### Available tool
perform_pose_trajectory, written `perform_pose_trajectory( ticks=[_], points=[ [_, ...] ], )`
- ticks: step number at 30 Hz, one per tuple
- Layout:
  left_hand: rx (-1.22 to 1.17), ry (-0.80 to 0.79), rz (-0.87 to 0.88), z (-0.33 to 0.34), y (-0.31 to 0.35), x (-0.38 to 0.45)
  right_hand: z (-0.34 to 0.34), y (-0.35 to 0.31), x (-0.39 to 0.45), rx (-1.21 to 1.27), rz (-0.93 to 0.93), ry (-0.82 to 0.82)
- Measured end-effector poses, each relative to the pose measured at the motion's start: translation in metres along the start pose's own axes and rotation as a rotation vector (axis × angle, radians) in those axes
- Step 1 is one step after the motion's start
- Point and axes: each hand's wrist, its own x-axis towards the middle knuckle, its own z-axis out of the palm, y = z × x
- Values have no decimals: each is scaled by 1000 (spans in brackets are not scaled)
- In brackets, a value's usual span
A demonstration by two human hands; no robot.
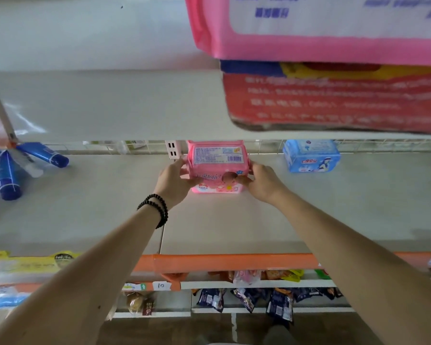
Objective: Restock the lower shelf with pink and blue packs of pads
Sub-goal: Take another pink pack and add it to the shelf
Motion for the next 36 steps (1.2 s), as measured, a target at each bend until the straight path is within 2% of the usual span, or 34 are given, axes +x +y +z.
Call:
perform_pose_trajectory(
  ticks=[6, 10, 16, 21, 26, 29, 36],
  points=[
    [13, -45, -19, 3, -8, -12, -1, -1, -12, -89, 63, 17],
    [131, 20, 20, 11, -1, -31, -10, 2, -34, -131, 87, 37],
    [261, 181, 121, 19, 22, -65, -22, 7, -76, -308, -34, 90],
    [388, 181, 230, 34, 49, -111, -29, 6, -111, -394, -168, 99],
    [522, 229, 339, 60, 93, -166, -57, 15, -163, -385, -319, 127],
    [598, 260, 359, 82, 124, -202, -89, 30, -204, -387, -356, 105],
    [642, 372, 379, 130, 190, -278, -152, 69, -278, -327, -497, 189]
  ],
)
